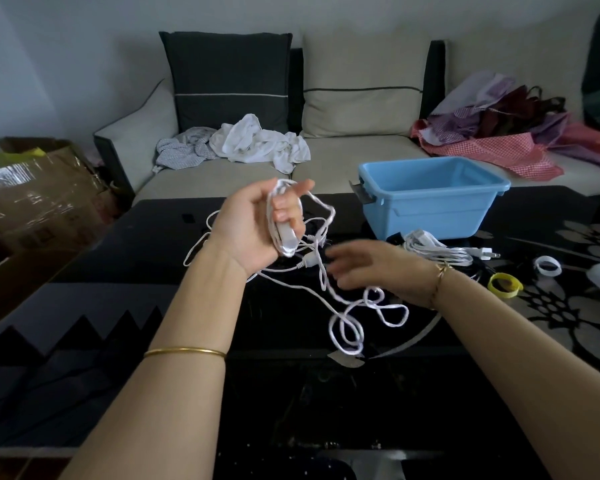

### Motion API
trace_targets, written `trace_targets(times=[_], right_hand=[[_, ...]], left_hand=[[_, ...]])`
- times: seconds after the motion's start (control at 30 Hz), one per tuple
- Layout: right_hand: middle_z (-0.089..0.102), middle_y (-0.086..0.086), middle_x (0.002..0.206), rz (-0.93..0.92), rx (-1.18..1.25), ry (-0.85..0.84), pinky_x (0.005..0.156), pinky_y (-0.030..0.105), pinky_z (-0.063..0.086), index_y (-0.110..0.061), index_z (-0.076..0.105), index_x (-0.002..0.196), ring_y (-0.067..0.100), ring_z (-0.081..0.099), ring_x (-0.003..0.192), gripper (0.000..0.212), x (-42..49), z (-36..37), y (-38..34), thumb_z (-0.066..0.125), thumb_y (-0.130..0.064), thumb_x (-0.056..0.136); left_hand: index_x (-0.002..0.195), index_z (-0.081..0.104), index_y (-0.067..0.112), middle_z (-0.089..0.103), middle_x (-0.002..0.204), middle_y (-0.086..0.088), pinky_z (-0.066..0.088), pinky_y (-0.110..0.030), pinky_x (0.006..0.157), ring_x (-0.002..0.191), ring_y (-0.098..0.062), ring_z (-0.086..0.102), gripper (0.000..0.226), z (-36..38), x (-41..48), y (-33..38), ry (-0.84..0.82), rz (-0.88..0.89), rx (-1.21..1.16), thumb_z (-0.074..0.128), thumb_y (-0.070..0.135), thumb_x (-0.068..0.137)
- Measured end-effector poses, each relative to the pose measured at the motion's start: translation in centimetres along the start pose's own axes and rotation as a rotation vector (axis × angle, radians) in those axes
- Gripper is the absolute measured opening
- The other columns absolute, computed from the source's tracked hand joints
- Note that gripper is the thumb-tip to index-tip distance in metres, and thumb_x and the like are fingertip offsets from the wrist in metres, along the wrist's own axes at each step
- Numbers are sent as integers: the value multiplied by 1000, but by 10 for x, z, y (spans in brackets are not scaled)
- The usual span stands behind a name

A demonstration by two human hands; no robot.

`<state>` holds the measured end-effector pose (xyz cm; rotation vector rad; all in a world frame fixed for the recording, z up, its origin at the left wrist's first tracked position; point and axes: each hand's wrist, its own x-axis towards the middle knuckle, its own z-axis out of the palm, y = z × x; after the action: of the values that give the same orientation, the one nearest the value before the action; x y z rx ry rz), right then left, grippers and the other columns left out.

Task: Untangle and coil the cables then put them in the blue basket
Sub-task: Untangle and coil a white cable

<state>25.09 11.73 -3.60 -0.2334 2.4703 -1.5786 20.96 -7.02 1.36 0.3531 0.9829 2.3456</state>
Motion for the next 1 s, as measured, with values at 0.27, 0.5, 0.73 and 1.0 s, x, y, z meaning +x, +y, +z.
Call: trace_targets(times=[0.27, 0.5, 0.73, 1.0], right_hand=[[57, 6, 62, -147, 447, 263, 70, 41, 55, -5, 56, 87, 22, 62, 56, 19, 7, 8, -27, 44, -15, 99], [29, 1, 57, -321, 654, 246, 38, 17, 15, -8, 53, 80, 6, 21, 35, 24, 7, -10, -34, 41, -16, 99], [27, 0, 50, -207, 596, 246, 38, 16, 8, -9, 48, 61, 8, 16, 32, 30, 10, -16, -30, 42, -11, 90], [29, -4, 44, -183, 738, 275, 37, 14, 8, -11, 43, 60, 6, 16, 29, 30, 14, -15, -31, 40, -14, 91]], left_hand=[[94, 58, 1, 38, 48, 7, 40, -16, 47, 41, -5, 36, 31, 3, 2, -12, 49, -97, 240, 33, 19, 98], [101, 56, 1, 44, 66, 0, 41, -32, 76, 60, -13, 45, 43, 4, 1, -19, 16, -151, 373, 42, 41, 91], [96, 55, 6, 46, 64, 1, 41, -33, 74, 60, -12, 45, 36, 6, 3, -21, 10, -67, 365, 27, 29, 102], [96, 57, 5, 41, 58, 1, 45, -23, 57, 51, -10, 41, 26, 12, 4, -27, -91, -118, 571, 31, 8, 98]])
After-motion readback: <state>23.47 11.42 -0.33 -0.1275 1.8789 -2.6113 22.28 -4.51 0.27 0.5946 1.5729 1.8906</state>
